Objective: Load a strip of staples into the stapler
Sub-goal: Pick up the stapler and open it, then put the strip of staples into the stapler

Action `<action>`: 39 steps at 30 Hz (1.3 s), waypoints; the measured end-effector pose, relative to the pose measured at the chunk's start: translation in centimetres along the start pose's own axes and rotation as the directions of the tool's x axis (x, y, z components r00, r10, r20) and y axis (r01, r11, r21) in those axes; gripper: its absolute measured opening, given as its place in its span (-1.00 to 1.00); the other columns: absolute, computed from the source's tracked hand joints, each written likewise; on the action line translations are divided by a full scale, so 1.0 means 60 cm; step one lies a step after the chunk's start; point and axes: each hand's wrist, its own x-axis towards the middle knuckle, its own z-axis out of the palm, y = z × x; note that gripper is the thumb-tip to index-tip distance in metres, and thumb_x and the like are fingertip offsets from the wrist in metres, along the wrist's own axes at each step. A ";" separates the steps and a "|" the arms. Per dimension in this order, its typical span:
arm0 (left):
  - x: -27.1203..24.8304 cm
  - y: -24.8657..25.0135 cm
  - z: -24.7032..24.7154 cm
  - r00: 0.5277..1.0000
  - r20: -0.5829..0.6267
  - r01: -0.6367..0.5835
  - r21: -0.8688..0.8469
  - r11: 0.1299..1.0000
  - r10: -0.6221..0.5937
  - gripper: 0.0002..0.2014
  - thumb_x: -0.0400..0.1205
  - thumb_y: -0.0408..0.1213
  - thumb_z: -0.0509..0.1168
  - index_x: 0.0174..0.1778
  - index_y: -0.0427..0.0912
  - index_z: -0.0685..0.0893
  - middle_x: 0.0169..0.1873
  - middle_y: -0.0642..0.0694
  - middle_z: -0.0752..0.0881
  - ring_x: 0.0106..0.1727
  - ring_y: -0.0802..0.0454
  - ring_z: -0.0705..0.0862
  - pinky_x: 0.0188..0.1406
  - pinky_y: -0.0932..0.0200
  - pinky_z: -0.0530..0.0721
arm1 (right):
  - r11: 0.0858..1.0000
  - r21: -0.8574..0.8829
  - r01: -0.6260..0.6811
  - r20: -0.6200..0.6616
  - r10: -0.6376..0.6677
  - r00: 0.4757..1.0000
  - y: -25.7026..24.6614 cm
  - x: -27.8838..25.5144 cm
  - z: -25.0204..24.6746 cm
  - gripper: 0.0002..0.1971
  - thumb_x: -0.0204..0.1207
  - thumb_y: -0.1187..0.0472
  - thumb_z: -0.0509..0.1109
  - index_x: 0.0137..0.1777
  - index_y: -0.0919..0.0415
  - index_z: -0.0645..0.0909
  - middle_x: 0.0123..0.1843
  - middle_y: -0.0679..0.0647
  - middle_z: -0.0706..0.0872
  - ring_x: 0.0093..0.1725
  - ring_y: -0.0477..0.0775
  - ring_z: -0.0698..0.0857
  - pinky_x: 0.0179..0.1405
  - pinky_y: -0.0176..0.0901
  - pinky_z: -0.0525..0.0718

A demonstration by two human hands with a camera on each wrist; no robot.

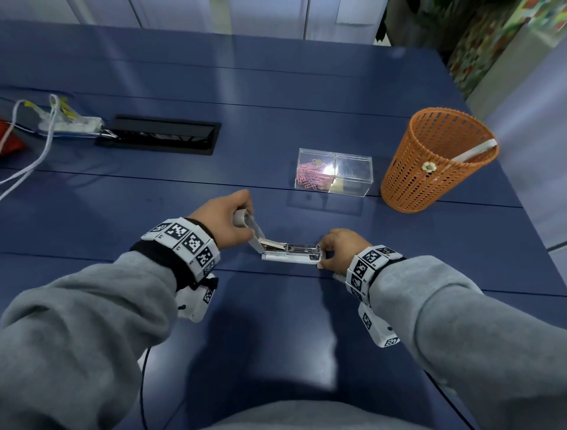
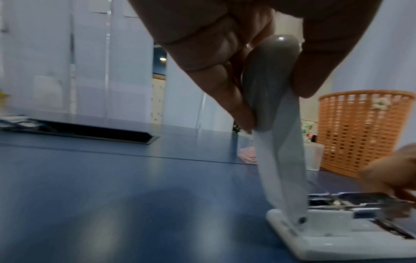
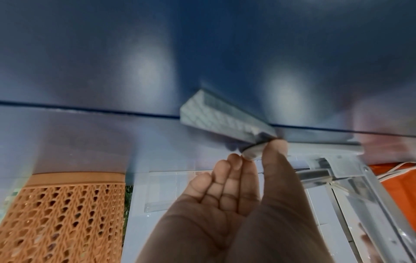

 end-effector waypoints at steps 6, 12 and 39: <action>-0.004 -0.070 -0.006 0.989 -0.007 0.145 0.134 0.980 -0.145 -0.78 0.45 -0.26 0.41 -0.18 -0.08 0.46 -0.38 0.01 0.60 -0.30 -0.06 0.58 -0.32 0.13 0.52 | 1.000 -0.029 0.001 0.001 -0.001 1.000 0.001 0.003 0.001 -0.81 0.39 0.06 0.49 -0.14 0.18 0.65 -0.09 -0.04 0.52 -0.03 0.06 0.56 0.02 -0.06 0.58; 0.009 -0.088 0.013 0.958 0.155 0.167 0.373 0.913 -0.239 -0.83 0.52 -0.26 0.34 0.01 -0.06 0.60 -0.08 -0.05 0.70 -0.01 -0.10 0.65 -0.01 0.05 0.64 | 0.999 -0.025 -0.020 0.012 0.020 1.000 -0.003 0.004 -0.002 -0.74 0.39 0.07 0.50 0.01 0.19 0.70 -0.01 0.03 0.60 0.12 0.15 0.65 0.13 -0.01 0.64; 0.062 0.002 0.102 0.946 0.323 -0.078 0.298 0.951 -0.023 -0.56 0.56 -0.26 0.33 0.37 0.13 0.55 0.39 0.00 0.60 0.39 -0.06 0.56 0.43 0.04 0.50 | 0.979 -0.127 -0.160 0.150 0.179 0.972 0.037 -0.078 0.008 -0.60 0.42 0.01 0.48 0.18 0.19 0.58 0.25 0.15 0.57 0.20 0.21 0.61 0.18 0.04 0.63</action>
